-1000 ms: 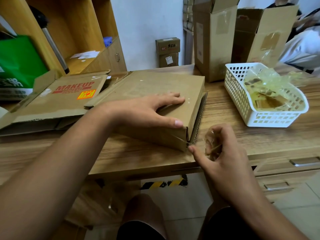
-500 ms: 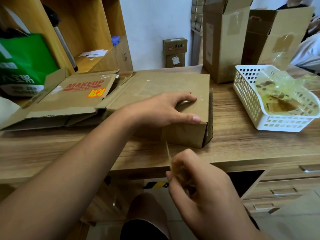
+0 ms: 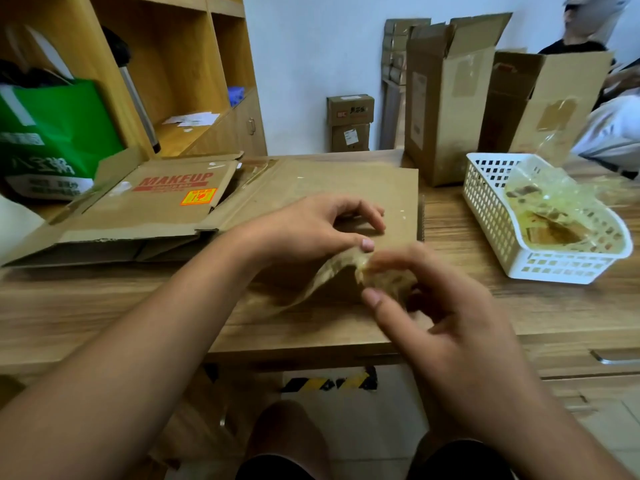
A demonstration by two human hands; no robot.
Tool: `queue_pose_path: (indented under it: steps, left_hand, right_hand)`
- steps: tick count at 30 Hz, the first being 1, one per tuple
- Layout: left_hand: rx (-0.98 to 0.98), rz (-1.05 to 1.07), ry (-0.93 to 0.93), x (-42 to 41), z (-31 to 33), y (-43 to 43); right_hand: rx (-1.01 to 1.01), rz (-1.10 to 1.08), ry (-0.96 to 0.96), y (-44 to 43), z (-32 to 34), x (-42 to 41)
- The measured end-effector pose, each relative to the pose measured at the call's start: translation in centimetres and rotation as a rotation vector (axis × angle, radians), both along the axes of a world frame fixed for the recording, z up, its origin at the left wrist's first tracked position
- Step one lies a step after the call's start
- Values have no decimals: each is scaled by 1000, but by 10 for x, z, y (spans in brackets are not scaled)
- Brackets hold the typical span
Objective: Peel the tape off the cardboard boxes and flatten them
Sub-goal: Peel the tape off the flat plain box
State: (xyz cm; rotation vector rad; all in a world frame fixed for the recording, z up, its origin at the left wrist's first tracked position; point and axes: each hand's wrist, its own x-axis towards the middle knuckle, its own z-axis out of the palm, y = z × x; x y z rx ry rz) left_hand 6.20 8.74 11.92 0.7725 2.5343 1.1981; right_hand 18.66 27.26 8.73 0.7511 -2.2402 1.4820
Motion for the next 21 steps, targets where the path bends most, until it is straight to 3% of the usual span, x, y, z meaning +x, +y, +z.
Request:
queue_pose_path:
  steps: [5, 14, 21]
  left_hand:
    - [-74, 30, 35, 6, 3, 1]
    - [-109, 39, 44, 12, 5, 6]
    - [-85, 63, 43, 13, 6, 7]
  right_hand:
    - [48, -137, 35, 25, 11, -29]
    - [185, -77, -122, 48, 15, -62]
    - [218, -175, -78, 44, 32, -68]
